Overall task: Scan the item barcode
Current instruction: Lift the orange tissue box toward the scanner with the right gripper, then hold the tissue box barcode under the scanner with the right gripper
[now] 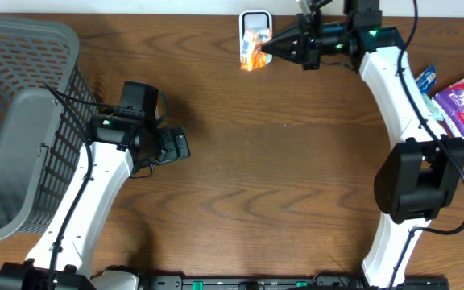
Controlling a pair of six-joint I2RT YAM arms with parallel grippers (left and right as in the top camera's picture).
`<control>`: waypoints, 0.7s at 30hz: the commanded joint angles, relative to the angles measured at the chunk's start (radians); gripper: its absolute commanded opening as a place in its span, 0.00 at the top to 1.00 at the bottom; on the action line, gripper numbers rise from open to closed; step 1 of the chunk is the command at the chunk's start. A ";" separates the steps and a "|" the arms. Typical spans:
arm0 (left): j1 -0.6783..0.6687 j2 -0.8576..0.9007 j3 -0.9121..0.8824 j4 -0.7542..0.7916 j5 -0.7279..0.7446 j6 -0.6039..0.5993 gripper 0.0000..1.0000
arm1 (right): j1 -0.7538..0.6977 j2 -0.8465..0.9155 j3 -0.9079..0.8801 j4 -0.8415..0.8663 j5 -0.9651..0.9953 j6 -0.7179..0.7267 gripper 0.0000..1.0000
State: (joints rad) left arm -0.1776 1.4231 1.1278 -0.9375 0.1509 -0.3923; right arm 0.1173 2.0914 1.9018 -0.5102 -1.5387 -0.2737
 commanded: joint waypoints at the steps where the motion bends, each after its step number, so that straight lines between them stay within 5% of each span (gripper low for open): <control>1: 0.002 0.002 -0.007 -0.004 -0.006 0.005 0.02 | -0.019 -0.012 0.004 0.002 -0.024 0.083 0.99; 8: 0.002 0.002 -0.007 -0.004 -0.006 0.005 0.02 | -0.014 -0.012 0.004 0.006 0.063 0.143 0.99; 14: 0.002 0.002 -0.007 -0.004 -0.006 0.005 0.02 | 0.064 -0.026 0.011 -0.003 0.965 0.513 0.99; 20: 0.002 0.002 -0.007 -0.004 -0.006 0.005 0.02 | 0.254 -0.018 0.047 0.005 1.845 0.528 0.99; 21: 0.002 0.002 -0.007 -0.004 -0.006 0.005 0.02 | 0.266 -0.014 0.048 0.009 1.872 0.509 0.99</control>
State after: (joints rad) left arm -0.1776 1.4231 1.1278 -0.9379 0.1509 -0.3927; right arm 0.3222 2.0914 1.9163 -0.5091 -0.1593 0.2295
